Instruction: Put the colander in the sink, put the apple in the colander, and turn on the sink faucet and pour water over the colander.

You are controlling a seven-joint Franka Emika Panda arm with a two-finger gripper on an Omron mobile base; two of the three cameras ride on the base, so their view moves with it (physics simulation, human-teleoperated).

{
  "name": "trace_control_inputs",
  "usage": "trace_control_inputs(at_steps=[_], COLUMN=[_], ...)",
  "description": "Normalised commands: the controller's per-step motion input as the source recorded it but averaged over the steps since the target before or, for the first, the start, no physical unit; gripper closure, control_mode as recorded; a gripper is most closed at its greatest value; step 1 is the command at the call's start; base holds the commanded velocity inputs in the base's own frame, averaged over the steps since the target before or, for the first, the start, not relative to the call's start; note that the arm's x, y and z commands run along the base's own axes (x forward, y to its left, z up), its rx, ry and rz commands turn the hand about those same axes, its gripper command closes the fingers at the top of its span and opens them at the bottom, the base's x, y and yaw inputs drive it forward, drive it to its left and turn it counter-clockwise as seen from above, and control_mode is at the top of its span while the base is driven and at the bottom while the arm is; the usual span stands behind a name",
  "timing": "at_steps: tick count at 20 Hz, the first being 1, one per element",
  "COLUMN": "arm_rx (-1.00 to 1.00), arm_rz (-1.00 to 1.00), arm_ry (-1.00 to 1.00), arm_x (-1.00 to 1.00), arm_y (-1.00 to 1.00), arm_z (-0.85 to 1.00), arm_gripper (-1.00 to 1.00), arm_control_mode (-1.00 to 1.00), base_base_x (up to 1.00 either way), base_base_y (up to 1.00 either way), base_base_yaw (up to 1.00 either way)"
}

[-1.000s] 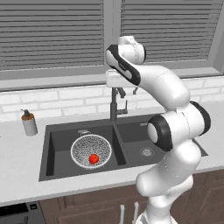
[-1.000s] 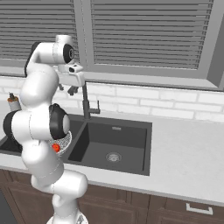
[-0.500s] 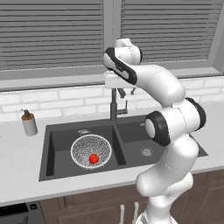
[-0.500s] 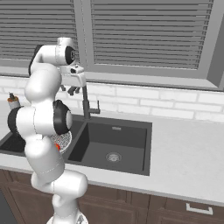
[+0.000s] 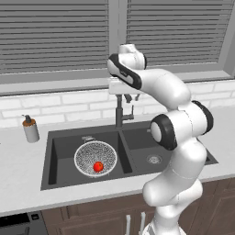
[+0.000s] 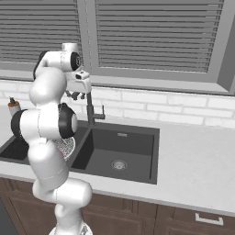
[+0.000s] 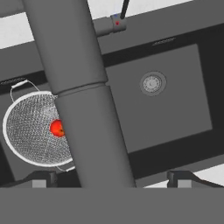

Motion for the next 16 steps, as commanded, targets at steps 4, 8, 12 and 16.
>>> trace_control_inputs(at_steps=[4, 8, 12, 16], arm_rx=[0.00, 0.00, 0.00, 0.00], arm_rz=[0.00, -0.01, -0.03, -0.05], arm_ry=[-0.05, 0.00, 0.00, 0.00], arm_x=[0.06, 0.00, 0.00, 0.00], arm_y=[0.08, 0.10, 0.15, 0.20], arm_z=[-0.11, -0.22, -0.25, -0.26], arm_gripper=[-1.00, -1.00, -1.00, -1.00], arm_control_mode=[-1.00, -1.00, -1.00, -1.00], base_base_x=[0.00, 0.00, 0.00, 0.00], base_base_y=[0.00, 0.00, 0.00, 0.00], base_base_yaw=[0.00, 0.00, 0.00, 0.00])
